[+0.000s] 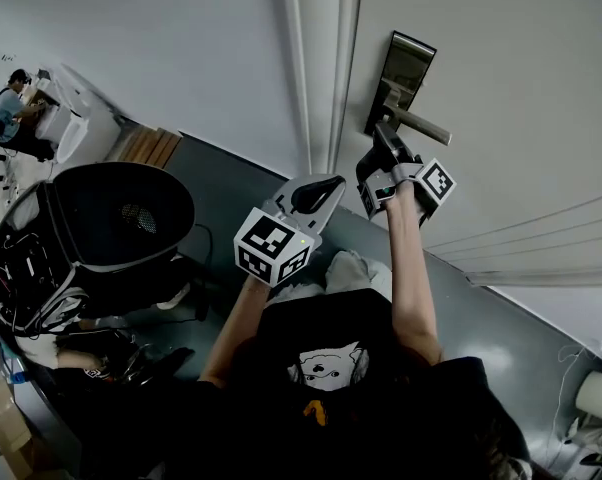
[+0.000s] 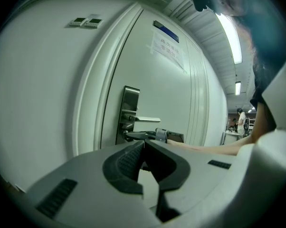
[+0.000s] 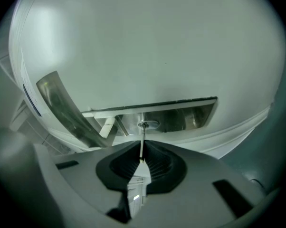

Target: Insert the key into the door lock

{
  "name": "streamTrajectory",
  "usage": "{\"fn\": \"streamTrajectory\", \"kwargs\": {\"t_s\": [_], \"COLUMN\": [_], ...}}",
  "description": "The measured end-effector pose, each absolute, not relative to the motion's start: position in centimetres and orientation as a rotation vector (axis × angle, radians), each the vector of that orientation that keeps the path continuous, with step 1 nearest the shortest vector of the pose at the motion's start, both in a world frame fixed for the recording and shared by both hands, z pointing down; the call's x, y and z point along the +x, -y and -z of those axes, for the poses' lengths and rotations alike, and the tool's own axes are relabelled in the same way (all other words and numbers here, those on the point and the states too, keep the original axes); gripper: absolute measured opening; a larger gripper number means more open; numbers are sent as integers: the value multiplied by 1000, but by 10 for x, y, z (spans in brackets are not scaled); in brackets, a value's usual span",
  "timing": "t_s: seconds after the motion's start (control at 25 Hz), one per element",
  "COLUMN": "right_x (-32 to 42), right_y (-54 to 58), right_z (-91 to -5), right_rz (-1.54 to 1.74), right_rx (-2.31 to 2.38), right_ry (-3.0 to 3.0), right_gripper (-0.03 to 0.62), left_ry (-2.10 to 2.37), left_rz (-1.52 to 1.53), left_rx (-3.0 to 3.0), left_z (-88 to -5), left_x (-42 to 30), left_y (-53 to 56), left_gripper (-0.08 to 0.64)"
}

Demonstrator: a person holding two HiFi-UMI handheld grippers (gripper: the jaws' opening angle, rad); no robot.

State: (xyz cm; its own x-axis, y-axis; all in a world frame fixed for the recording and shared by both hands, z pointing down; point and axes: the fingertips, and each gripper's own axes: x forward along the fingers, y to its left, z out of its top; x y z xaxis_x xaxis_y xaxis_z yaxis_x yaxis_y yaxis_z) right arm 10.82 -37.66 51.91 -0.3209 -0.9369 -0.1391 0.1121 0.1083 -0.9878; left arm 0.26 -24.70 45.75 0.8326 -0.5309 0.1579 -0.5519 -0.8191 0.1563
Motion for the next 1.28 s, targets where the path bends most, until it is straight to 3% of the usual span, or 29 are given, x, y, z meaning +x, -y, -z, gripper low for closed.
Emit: {"fn": "streamTrajectory", "kwargs": {"t_s": [0.44,1.28], "right_x": [109,68], "right_y": [371,259], "right_z": [-508,-502], "right_rz": [1308,1355], "right_rx": [-901,-1164], "right_ry": [-1468,-1910], "right_gripper": [29,44], "left_ry": [887,845], "left_rz": [-149,-154], "left_rx": [2784,2750], "left_z": [-461,-451], "left_x": [-15,-23], "left_y": [241,204], "left_gripper": [9,9]}}
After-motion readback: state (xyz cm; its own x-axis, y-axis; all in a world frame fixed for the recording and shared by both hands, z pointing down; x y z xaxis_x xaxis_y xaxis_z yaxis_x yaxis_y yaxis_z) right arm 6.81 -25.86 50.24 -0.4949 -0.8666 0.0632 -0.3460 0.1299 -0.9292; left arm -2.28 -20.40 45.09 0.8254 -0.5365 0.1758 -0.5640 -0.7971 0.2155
